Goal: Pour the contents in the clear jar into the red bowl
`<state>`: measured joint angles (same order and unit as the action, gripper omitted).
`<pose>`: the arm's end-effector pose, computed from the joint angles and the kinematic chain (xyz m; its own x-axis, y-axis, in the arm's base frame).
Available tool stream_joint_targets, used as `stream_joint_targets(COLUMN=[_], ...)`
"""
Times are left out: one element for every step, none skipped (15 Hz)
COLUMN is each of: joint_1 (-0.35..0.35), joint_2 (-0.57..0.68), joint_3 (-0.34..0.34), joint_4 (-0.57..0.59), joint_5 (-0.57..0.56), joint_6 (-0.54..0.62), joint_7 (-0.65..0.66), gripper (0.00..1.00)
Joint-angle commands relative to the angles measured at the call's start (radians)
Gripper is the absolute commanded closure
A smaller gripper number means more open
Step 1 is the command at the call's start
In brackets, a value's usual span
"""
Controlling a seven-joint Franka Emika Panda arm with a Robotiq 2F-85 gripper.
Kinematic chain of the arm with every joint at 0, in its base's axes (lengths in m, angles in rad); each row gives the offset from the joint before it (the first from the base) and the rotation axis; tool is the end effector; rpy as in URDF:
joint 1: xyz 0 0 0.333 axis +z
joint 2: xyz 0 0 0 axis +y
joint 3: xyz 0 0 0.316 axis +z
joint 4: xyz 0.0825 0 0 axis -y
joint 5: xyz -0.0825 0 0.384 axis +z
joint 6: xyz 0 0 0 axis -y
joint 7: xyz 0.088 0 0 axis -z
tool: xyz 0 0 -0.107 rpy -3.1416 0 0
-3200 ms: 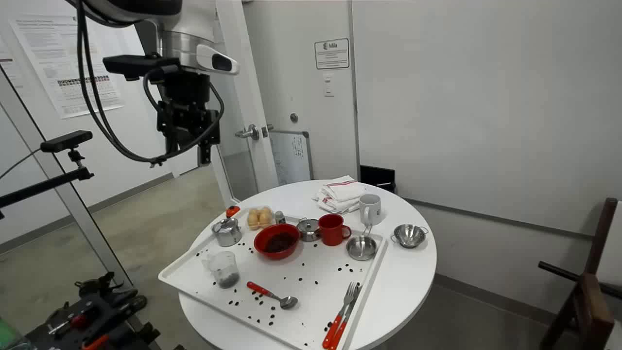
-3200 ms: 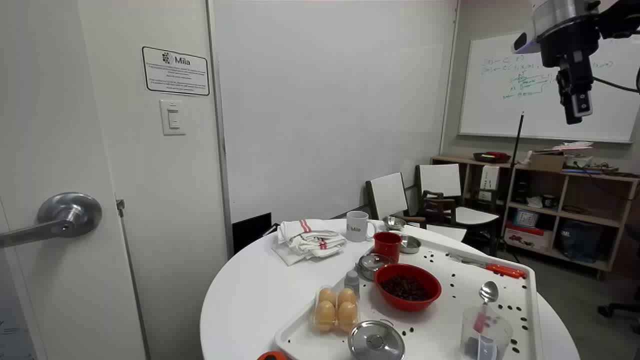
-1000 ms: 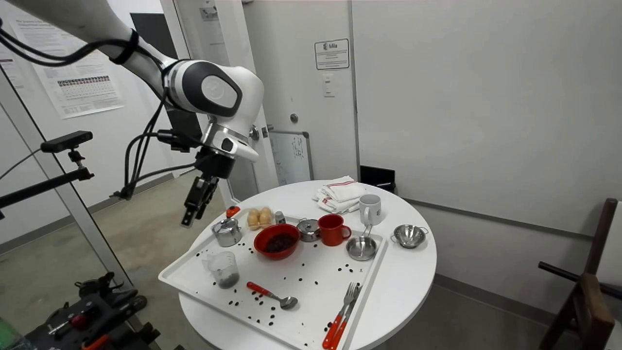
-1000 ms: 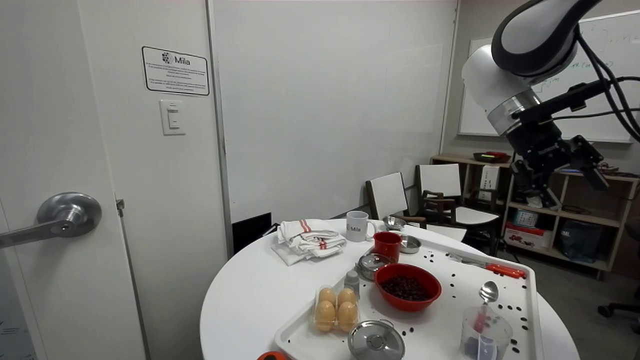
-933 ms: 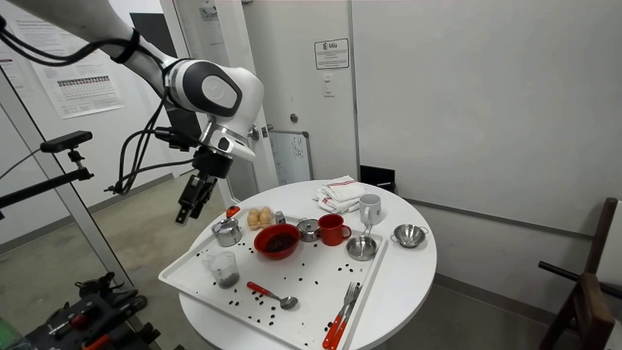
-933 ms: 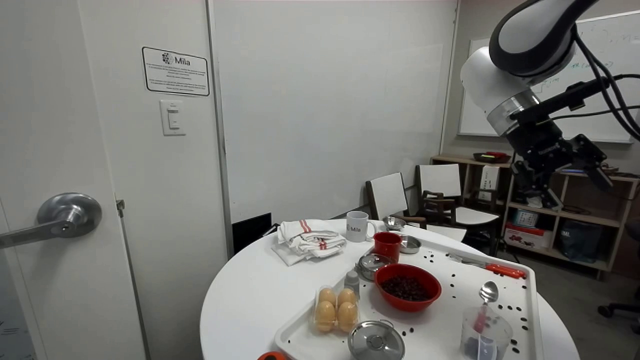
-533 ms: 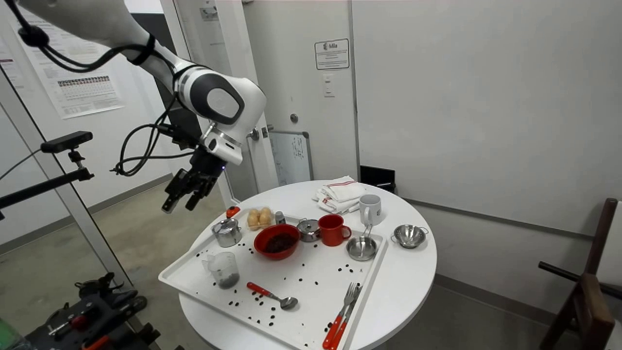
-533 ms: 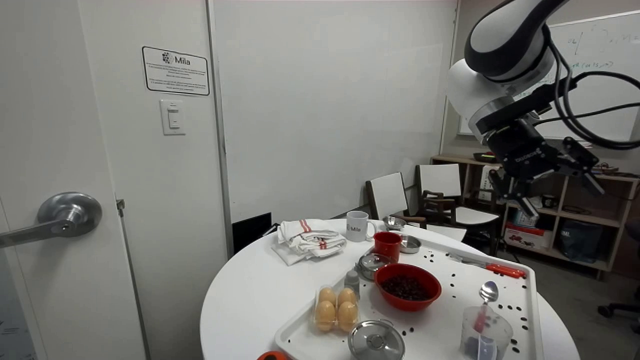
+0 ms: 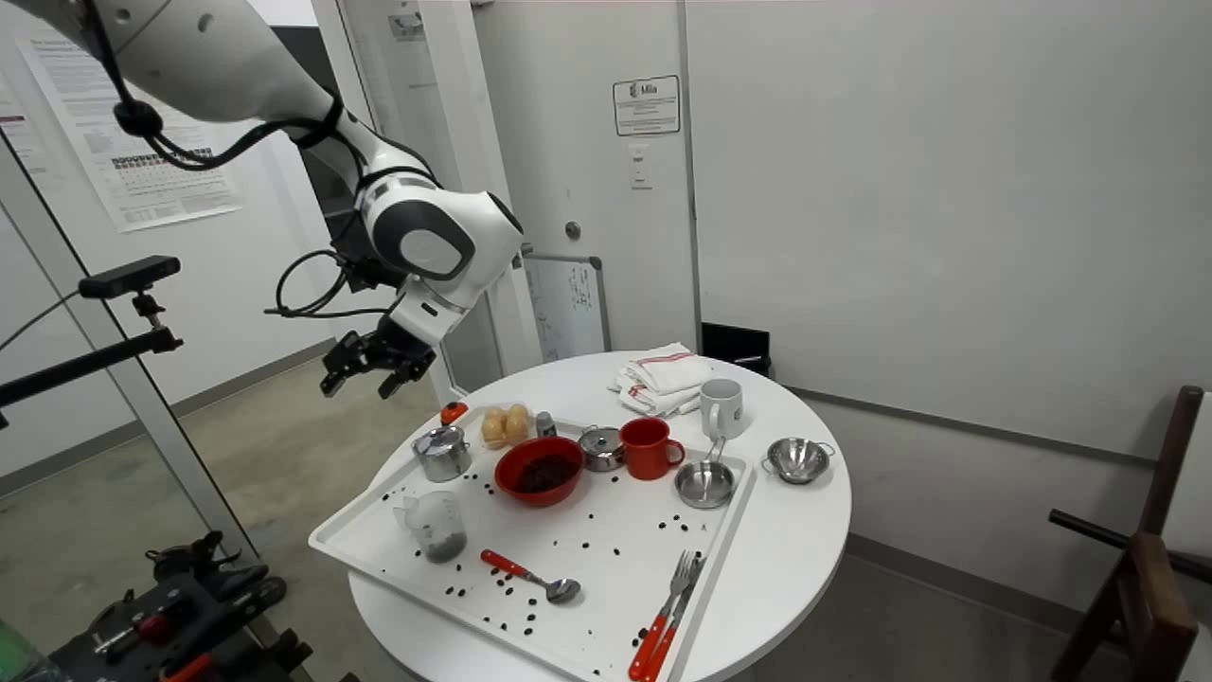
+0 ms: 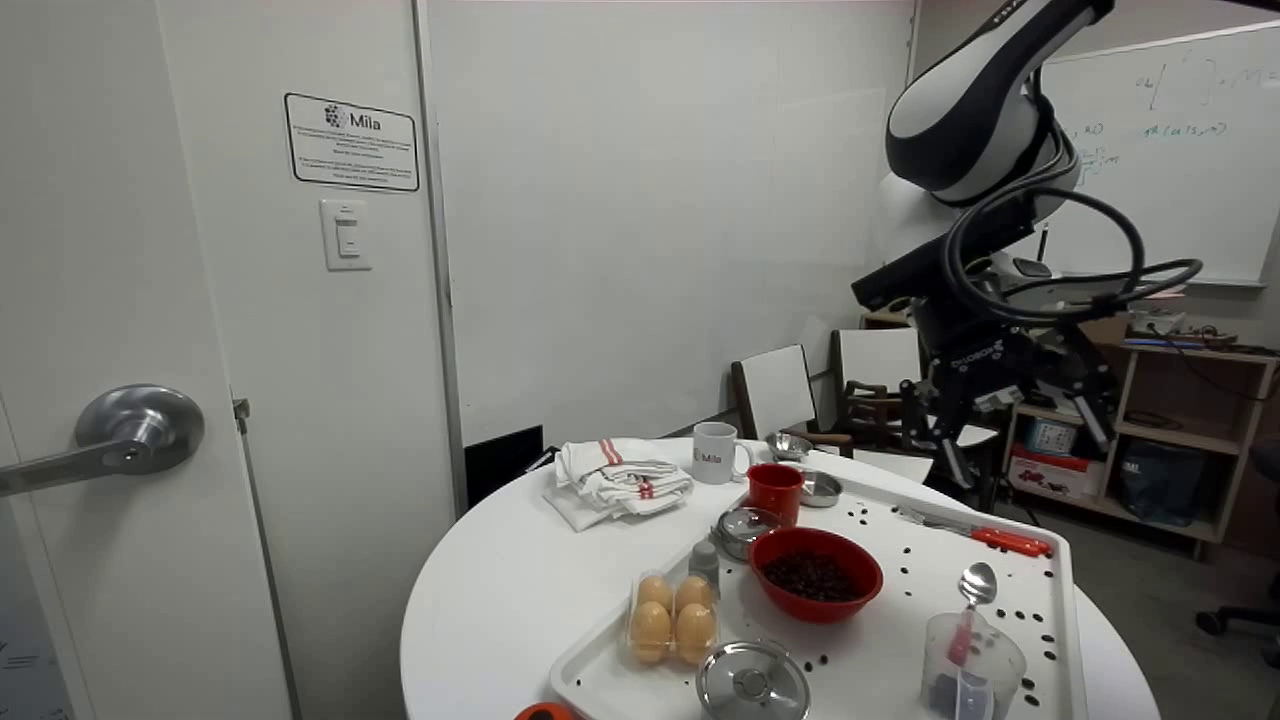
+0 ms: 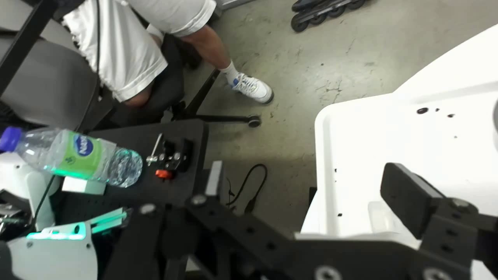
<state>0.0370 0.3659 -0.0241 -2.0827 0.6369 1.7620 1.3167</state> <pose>0.5116 0.0590 0.2280 -0.2438 -0.8147 -0.5261 -0.8345 -0.1001 0.5418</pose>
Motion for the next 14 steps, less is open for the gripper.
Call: stream_joint_targets(joint_1=[0.016, 0.024, 0.032, 0.043, 0.044, 0.024, 0.028, 0.030, 0.030, 0.030, 0.030, 0.030, 0.030, 0.030], joint_2=[0.013, 0.010, 0.004, -0.008, -0.025, 0.014, 0.011, 0.008, 0.006, 0.004, 0.003, 0.002, 0.002, 0.002], joint_3=[0.003, 0.003, 0.002, 0.001, 0.001, 0.006, 0.007, 0.007, 0.008, 0.008, 0.008, 0.008, 0.008, 0.008], joint_4=[-0.014, -0.023, -0.035, -0.050, -0.060, -0.021, -0.026, -0.028, -0.030, -0.031, -0.032, -0.033, -0.033, -0.033], joint_5=[0.132, 0.157, 0.175, 0.181, 0.170, 0.147, 0.146, 0.146, 0.146, 0.146, 0.146, 0.146, 0.146, 0.146], joint_6=[0.141, 0.194, 0.253, 0.310, 0.315, 0.261, 0.280, 0.286, 0.289, 0.291, 0.292, 0.292, 0.293, 0.293], joint_7=[0.088, 0.110, 0.129, 0.155, 0.173, 0.127, 0.142, 0.152, 0.156, 0.158, 0.158, 0.158, 0.159, 0.159], gripper=[0.00, 0.00, 0.00, 0.00, 0.00, 0.00, 0.00, 0.00, 0.00, 0.00, 0.00, 0.00, 0.00, 0.00])
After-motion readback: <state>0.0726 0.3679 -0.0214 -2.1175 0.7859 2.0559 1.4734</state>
